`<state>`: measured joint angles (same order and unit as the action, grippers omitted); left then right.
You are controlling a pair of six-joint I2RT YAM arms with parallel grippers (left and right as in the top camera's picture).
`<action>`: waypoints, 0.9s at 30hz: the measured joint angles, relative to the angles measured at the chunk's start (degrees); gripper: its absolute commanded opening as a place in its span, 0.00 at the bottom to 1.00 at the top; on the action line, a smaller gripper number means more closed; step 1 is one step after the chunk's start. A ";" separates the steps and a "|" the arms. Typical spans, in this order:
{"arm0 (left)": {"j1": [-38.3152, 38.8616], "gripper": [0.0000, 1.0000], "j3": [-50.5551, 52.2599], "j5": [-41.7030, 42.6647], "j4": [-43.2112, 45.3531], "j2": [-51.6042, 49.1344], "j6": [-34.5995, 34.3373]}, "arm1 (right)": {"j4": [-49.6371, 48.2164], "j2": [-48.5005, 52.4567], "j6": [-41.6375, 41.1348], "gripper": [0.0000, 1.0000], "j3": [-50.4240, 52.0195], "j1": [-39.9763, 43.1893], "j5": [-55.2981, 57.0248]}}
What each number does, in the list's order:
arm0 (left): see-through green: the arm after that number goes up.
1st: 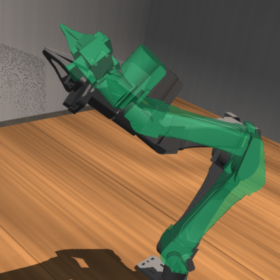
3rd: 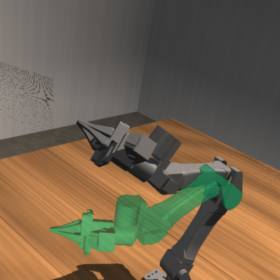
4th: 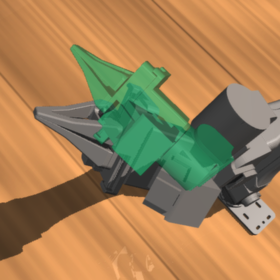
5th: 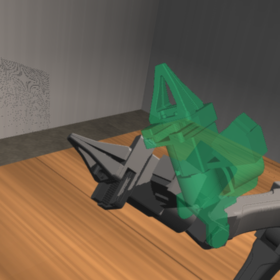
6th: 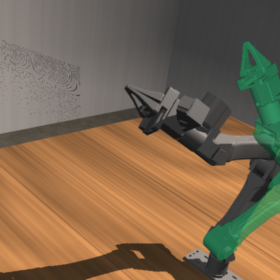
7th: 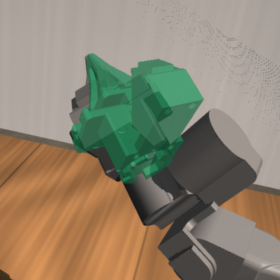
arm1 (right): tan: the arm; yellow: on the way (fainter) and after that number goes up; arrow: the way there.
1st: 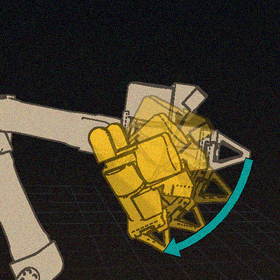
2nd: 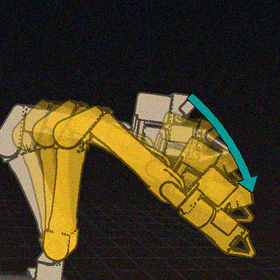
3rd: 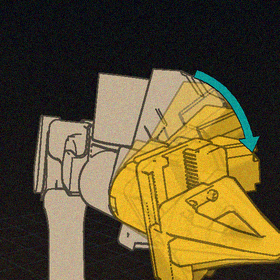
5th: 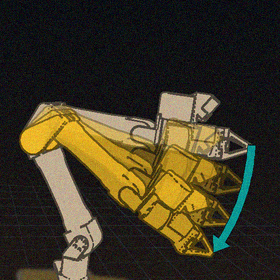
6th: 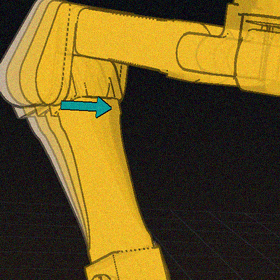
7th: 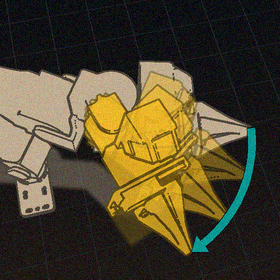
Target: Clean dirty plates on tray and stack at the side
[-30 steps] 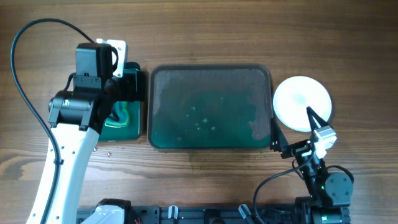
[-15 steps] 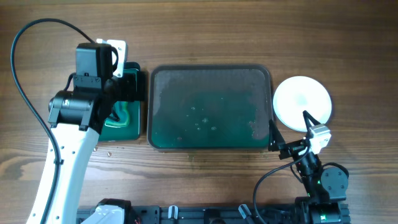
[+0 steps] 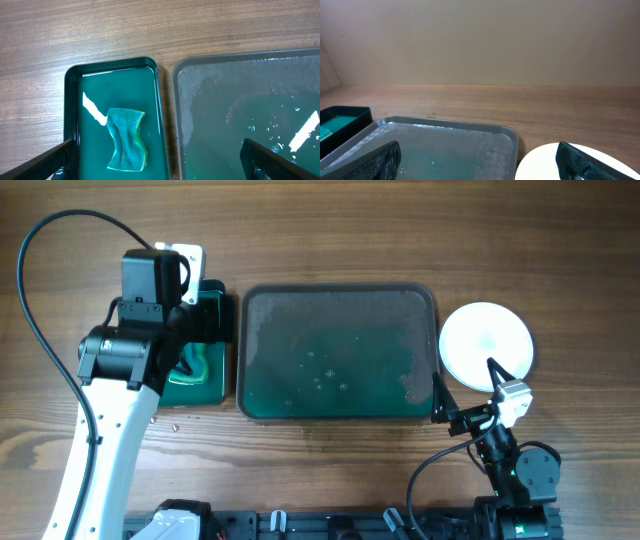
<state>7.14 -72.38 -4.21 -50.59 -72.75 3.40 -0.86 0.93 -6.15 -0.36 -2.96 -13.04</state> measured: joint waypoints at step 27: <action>0.00 1.00 50.60 0.28 36.57 62.20 -7.15 | 0.00 0.13 0.00 1.00 0.00 0.00 0.00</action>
<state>7.14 -21.78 -3.92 -14.02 -10.55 -3.75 -0.86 1.06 -6.15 -0.36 -2.96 -13.04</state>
